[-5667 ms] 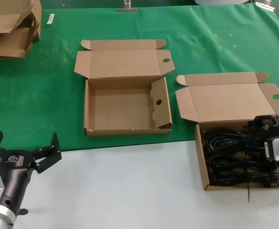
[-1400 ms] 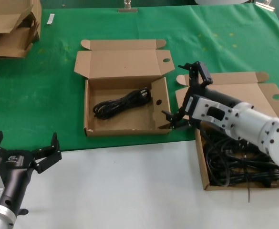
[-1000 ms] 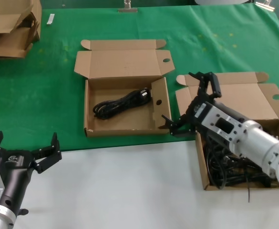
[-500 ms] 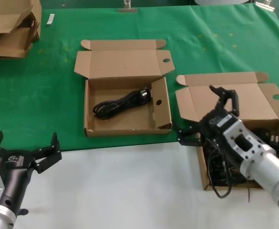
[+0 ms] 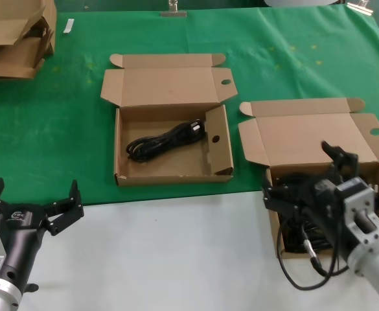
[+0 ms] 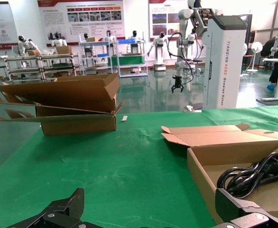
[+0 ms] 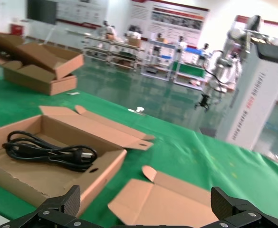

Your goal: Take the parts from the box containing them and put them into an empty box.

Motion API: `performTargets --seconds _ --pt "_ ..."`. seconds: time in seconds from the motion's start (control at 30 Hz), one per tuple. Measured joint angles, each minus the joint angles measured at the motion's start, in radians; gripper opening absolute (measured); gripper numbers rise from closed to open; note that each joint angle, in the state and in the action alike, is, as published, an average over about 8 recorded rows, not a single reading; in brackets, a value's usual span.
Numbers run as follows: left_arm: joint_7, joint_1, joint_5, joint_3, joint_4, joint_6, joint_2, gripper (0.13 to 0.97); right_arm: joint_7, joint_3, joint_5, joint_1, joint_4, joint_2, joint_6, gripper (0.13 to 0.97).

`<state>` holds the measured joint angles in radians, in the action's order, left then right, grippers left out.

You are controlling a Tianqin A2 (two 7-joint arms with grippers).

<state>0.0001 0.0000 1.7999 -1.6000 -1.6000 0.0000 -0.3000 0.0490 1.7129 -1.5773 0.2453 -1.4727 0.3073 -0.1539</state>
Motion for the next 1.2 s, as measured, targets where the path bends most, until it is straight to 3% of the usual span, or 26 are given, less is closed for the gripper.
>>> performTargets --seconds 0.57,1.2 --pt "0.000 0.000 0.000 0.000 0.000 0.000 0.000 0.966 -0.040 -0.091 -0.180 -0.199 -0.103 -0.006 0.124 0.966" --pt "0.000 0.000 0.000 0.000 0.000 0.000 0.000 0.966 -0.043 -0.099 -0.195 -0.214 -0.111 -0.006 0.134 0.966"
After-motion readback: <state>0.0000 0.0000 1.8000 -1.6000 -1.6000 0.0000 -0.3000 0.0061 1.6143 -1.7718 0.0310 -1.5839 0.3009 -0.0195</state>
